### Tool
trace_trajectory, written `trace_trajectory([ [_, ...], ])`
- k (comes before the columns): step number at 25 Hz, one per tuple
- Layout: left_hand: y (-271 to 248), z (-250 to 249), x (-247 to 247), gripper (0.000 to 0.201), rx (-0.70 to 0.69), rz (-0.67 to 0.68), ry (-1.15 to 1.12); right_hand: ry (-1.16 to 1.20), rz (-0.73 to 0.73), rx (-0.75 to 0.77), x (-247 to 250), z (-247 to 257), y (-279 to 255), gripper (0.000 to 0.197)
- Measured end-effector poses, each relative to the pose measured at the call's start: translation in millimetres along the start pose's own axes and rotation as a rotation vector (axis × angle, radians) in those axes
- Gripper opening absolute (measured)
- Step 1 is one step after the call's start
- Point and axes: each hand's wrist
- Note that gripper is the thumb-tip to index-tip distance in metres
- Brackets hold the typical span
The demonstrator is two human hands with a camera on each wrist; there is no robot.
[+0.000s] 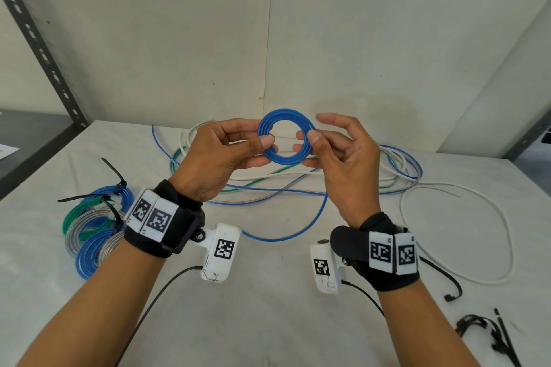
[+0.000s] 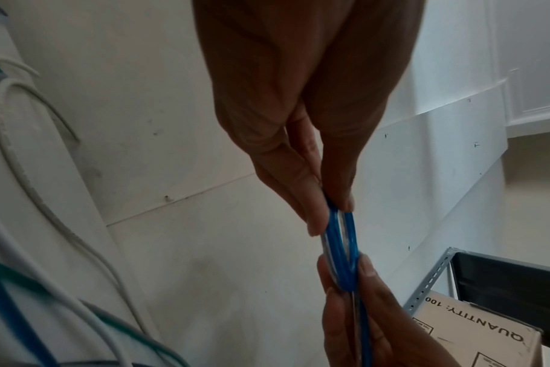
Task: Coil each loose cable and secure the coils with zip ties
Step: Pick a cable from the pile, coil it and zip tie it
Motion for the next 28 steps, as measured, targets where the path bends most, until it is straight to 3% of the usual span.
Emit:
trace_trajectory([
  [3, 0.5, 1.4, -1.6, 0.04, 0.003, -0.009, -0.028, 0.042, -0.033, -0.007, -2.5, 0.6, -2.2, 0.008],
  [9, 2.0, 5.9, -2.2, 0.043, 0.01, -0.042, -0.08, 0.128, 0.029, -0.066, -4.3, 0.1, -3.6, 0.016],
  [12, 1.7, 8.2, -3.3, 0.039, 0.0, -0.028, -0.003, 0.09, 0.02, -0.061, 0.9, -4.4, 0.5, 0.013],
  [14, 0.8, 7.0, 0.2, 0.035, 0.001, 0.058, 0.185, -0.005, 0.117, -0.056, 11.5, -7.4, 5.2, 0.011],
  [18, -2.0, 6.2, 6.8, 0.02, 0.069, 0.277, 0.489, -0.27, 0.488, -0.052, 27.1, -11.0, 8.6, 0.009],
  [20, -3.1, 6.5, 6.0, 0.015, 0.094, 0.332, 0.601, -0.35, 0.557, -0.028, 26.7, -12.1, 7.5, 0.01],
  [24, -3.9, 3.8, 5.0, 0.015, 0.013, 0.241, 0.609, -0.306, 0.502, -0.027, 26.6, -7.7, 7.2, 0.014],
  [28, -0.5, -3.5, 11.9, 0.012, -0.099, 0.084, 0.381, -0.21, 0.247, -0.016, 37.3, 1.4, 13.4, 0.02],
])
Point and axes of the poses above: each hand's wrist, its own y-axis towards the middle knuckle, its own x-axis out of the back of the hand, z = x × y, and after that the axes turned 3 degrees about -y, right-handed
